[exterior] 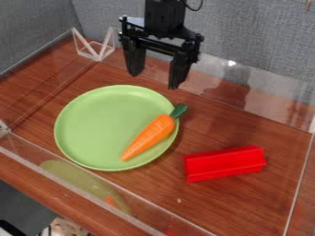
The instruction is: Put the red object on the green plate
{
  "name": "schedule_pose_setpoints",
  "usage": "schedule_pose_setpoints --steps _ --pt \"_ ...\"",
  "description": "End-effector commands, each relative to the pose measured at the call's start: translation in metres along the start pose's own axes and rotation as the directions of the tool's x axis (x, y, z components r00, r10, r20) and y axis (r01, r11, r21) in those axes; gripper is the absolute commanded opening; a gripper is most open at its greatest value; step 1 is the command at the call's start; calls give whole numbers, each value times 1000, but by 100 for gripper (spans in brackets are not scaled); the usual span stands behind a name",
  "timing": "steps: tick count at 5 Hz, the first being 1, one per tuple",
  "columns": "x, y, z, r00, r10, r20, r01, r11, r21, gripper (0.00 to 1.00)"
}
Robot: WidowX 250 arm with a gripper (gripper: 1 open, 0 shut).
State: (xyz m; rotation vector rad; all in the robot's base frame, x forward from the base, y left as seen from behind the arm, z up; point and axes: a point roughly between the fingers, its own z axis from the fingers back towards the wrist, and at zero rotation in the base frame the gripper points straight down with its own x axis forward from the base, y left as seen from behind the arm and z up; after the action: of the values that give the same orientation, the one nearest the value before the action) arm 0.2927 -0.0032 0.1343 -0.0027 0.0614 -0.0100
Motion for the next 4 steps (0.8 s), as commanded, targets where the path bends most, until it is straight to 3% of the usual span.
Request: schedule_pose_setpoints --steps 1,2,3,4 --pt "-3 -21 -17 974 -227 -8 227 974 4 100" --pt "-11 -52 -25 925 -379 -3 379 925 5 100" --pt "-16 -86 -31 862 -507 20 506 862 21 100" --pt "-12 -111 -44 750 -660 35 659 751 49 100"
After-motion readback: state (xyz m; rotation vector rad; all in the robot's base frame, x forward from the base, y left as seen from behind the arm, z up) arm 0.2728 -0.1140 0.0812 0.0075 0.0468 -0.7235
